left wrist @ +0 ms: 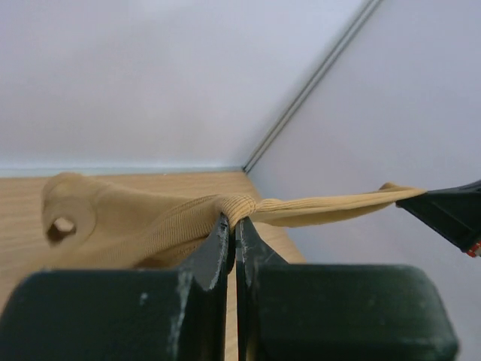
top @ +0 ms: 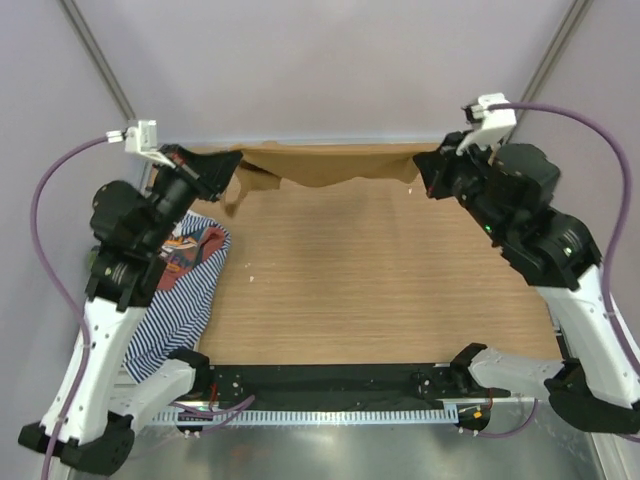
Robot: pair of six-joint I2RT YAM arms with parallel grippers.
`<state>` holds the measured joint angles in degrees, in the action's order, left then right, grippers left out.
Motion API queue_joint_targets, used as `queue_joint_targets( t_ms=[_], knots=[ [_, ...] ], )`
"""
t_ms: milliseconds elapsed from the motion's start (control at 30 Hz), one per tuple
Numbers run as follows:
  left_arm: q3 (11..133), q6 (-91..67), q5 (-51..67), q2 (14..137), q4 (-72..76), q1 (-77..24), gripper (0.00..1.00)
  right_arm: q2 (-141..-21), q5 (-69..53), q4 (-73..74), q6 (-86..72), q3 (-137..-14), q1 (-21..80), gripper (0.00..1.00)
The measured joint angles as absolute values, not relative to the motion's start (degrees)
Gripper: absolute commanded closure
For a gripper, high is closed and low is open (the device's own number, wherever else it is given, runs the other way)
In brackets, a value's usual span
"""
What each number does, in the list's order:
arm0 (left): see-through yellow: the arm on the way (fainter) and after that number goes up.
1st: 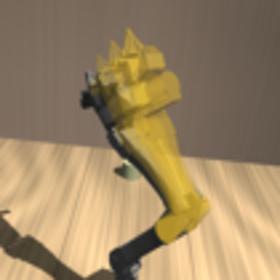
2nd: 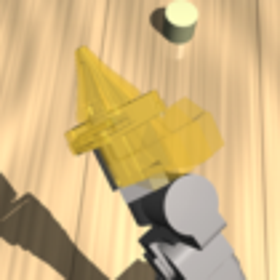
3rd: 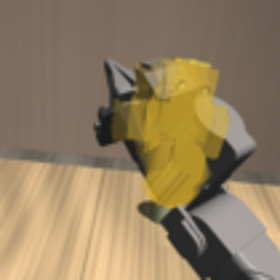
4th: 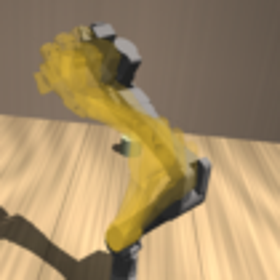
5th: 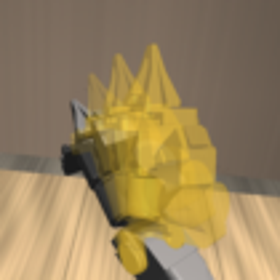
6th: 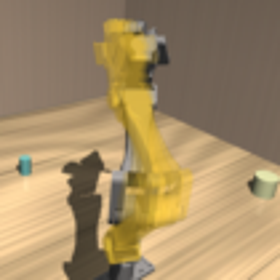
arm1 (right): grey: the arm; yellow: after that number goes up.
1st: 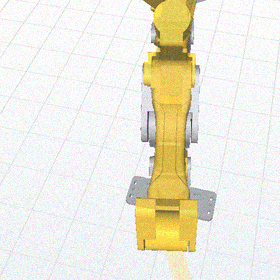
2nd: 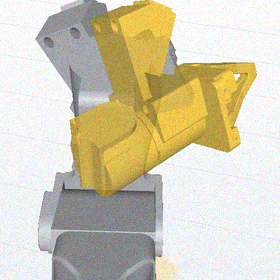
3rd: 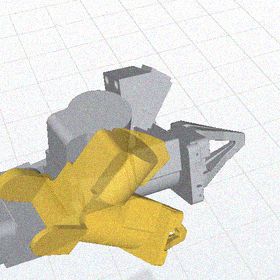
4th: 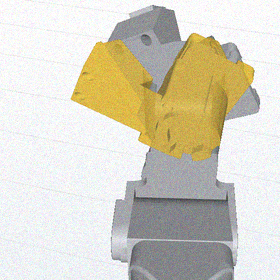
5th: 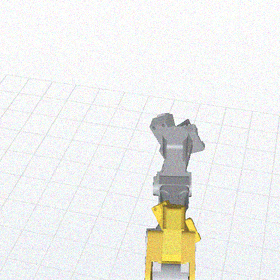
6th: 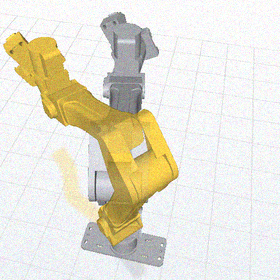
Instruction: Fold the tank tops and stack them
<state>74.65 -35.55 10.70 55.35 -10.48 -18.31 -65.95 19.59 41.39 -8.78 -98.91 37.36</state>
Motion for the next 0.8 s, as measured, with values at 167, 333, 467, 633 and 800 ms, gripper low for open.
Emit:
queue_joint_targets(
  t_ms=[167,333,467,633,800],
  knots=[
    [68.8,-37.2,14.6,43.0,-6.6,-18.3,1.0,-54.3,9.5,39.7,-10.5,-93.3,37.4,0.99],
    [65.1,-39.7,16.8,35.2,-4.8,-18.4,1.0,-47.2,3.2,39.3,-12.3,-90.4,37.4,0.99],
    [64.4,-41.7,17.7,36.9,-3.1,-18.4,1.0,-47.9,4.0,40.4,-12.8,-91.2,37.4,0.99],
    [60.1,-44.6,17.9,46.9,2.2,-18.4,1.0,-56.9,15.0,41.6,-13.1,-91.9,37.3,0.99],
    [47.4,-45.1,15.6,58.6,9.2,-18.4,1.0,-65.5,19.4,37.4,-14.9,-77.8,33.0,0.99]
  ],
)
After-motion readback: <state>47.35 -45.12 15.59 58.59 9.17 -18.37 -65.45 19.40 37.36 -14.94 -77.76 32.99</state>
